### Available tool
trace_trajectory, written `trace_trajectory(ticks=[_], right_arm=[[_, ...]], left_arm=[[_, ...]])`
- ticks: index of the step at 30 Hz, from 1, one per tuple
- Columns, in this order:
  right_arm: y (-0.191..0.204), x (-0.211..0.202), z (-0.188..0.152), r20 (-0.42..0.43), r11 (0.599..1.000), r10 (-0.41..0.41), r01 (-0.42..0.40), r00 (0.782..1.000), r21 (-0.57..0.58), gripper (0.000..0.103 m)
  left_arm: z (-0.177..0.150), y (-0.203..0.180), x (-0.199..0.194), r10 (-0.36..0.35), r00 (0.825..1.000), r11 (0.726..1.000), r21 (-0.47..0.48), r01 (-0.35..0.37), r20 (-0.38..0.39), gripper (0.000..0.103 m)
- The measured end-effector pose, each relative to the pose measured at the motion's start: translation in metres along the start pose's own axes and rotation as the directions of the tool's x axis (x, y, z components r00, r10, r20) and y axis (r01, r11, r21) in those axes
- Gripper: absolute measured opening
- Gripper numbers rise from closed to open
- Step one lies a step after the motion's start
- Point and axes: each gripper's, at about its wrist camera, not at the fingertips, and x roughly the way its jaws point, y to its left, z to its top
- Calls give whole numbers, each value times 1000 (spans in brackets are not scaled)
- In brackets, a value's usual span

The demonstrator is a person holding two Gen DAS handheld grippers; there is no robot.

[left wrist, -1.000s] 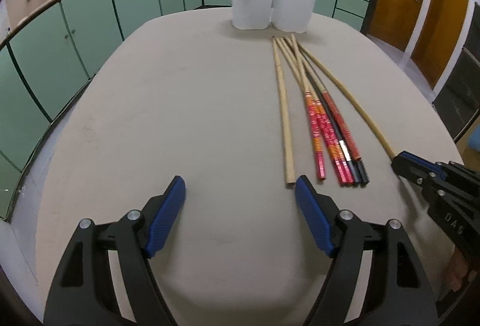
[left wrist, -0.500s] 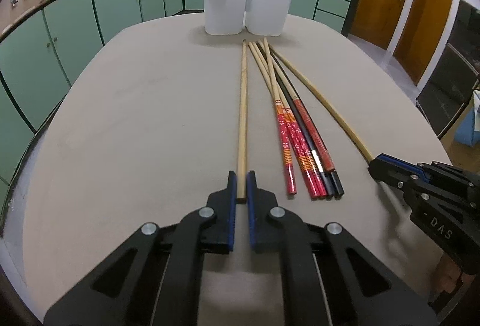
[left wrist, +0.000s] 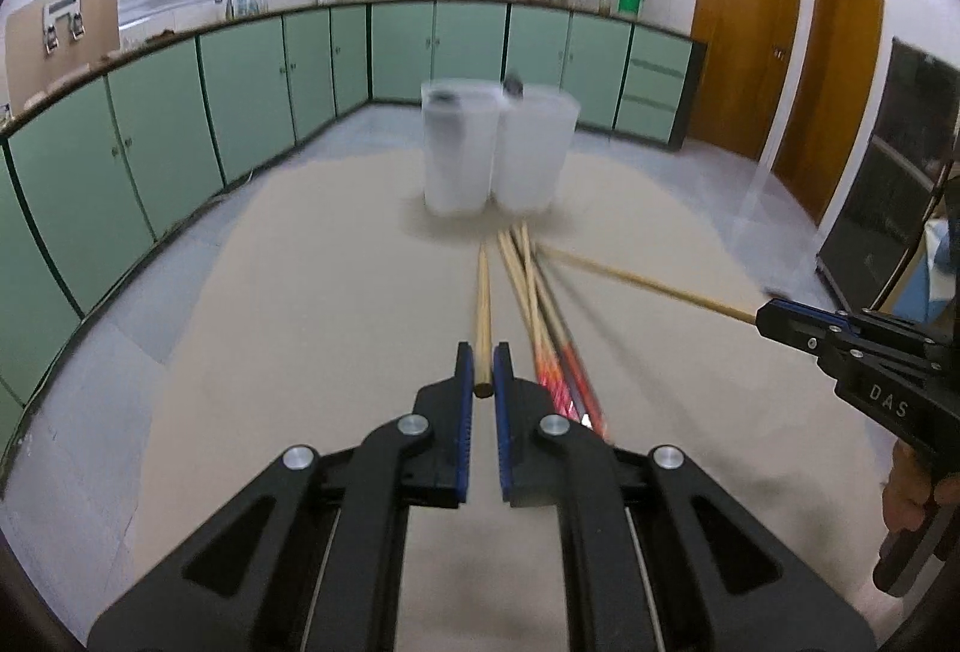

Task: Organize utensils
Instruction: 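Lift both chopsticks and carry them over the white holder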

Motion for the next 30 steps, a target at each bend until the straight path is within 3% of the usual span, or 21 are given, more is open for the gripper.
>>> trace_trajectory(ticks=[8, 21, 30], right_arm=[[-1, -26, 67, 96, 998, 49, -44, 994, -46, 6], [4, -26, 138, 77, 987, 88, -76, 993, -143, 6], [-2, -46, 200, 175, 985, 102, -76, 979, -153, 6]], left_arm=[[57, -2, -31, -34, 991, 999, 28, 31, 131, 6], [110, -7, -33, -82, 982, 995, 78, 69, 173, 6], [163, -13, -46, -95, 954, 991, 117, 63, 286, 6]])
